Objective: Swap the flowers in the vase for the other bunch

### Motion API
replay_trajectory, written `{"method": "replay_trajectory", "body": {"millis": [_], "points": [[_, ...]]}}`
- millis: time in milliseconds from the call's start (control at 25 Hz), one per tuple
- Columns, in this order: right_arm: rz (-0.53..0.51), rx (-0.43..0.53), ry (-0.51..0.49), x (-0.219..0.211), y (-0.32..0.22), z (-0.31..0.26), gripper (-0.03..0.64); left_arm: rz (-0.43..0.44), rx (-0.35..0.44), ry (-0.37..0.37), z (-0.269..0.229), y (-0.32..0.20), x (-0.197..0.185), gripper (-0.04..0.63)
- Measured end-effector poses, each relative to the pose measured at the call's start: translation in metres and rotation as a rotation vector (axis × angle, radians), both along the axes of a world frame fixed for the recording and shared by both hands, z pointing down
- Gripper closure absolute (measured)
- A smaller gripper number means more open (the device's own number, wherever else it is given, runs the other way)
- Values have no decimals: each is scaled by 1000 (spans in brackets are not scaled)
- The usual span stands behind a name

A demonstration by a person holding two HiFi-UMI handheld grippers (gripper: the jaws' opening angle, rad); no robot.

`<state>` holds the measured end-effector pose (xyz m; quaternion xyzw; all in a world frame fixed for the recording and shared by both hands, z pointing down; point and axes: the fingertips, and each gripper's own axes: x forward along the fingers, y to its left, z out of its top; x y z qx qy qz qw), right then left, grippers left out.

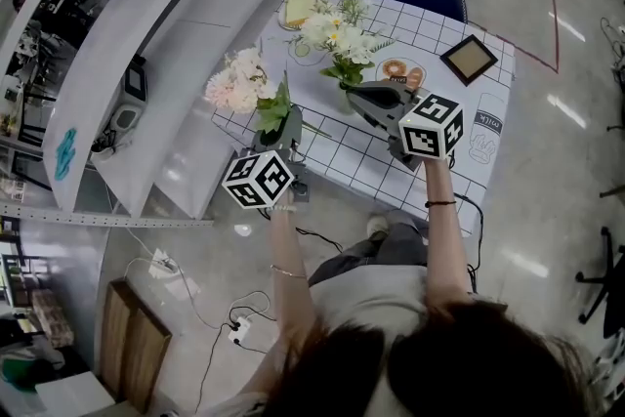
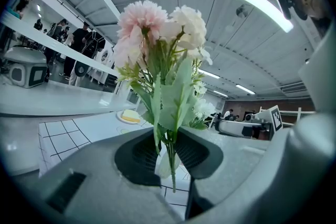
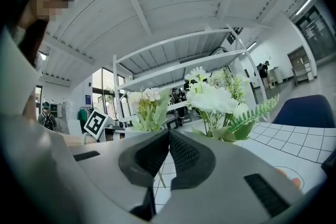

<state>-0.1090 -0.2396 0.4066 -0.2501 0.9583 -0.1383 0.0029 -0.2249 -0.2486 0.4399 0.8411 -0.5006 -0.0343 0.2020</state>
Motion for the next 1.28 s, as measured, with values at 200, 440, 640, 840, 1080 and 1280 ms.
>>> {"method": "replay_trajectory", "body": {"millis": [200, 440, 640, 840, 1080, 1280], "points": [[-5, 6, -5, 0, 2, -2, 607, 9, 5, -2, -3, 0, 3, 518], [-9, 6, 4, 0, 3, 1, 607, 12, 4, -5, -2, 0, 5, 518], [-15, 10, 5, 0, 2, -1, 607, 10, 3, -7, -2, 0, 5, 518], [-22, 9, 0, 0, 2, 0, 607, 8, 3, -8, -2, -1, 6, 518], [-28, 8, -11, 1, 3, -2, 607, 5, 3, -8, -3, 0, 7, 518], [-33, 6, -15, 1, 3, -3, 607, 1, 4, -1, -4, 1, 8, 518]]}}
